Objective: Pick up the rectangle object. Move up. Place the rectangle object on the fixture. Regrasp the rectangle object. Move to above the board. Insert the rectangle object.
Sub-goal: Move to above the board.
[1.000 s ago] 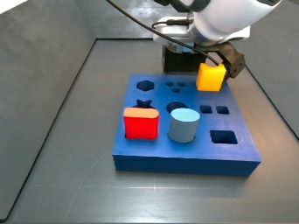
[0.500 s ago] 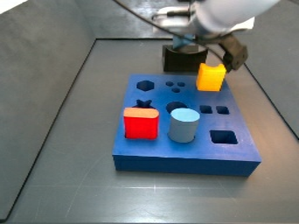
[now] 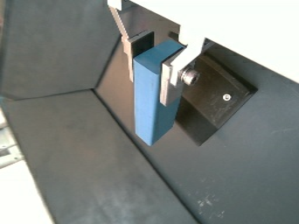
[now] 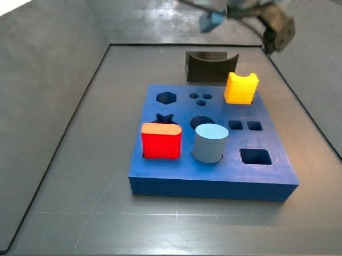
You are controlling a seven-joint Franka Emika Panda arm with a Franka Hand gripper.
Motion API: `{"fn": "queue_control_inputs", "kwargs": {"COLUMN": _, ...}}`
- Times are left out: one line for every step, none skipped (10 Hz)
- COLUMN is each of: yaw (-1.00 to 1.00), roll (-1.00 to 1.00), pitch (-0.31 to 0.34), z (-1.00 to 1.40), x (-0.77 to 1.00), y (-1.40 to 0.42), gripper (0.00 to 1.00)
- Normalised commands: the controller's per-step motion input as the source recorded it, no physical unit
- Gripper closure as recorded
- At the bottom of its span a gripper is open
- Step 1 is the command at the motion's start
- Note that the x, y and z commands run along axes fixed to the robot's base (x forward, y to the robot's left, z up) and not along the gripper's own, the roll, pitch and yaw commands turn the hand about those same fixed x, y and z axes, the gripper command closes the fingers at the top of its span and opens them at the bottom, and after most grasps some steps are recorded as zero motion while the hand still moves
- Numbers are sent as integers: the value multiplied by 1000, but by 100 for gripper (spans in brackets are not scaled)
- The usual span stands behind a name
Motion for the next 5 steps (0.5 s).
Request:
{"fn": "queue_control_inputs", "kwargs": {"yaw": -217, "roll": 80, "pitch": -83, "z": 1000, "x": -91, "y": -12, "gripper": 100}}
{"fn": "queue_control_inputs", "kwargs": {"yaw": -216, "roll": 66, "pitch": -29, "z": 1000, "x": -91, "y": -10, "gripper": 100}}
{"fn": "queue_control_inputs", "kwargs": {"yaw": -202, "roll": 56, "pitch": 22, "z": 1000, "x": -93, "y": -9, "gripper": 100}}
{"fn": "queue_control_inputs", "kwargs": {"yaw": -181, "roll": 49, "pitch": 74, "z": 1000, "x": -95, "y": -10, "gripper": 100}}
{"fn": "queue_control_inputs", "kwargs": {"yaw": -141, "roll": 36, "pitch": 142, "z": 1000, "x": -93, "y": -11, "gripper": 100}}
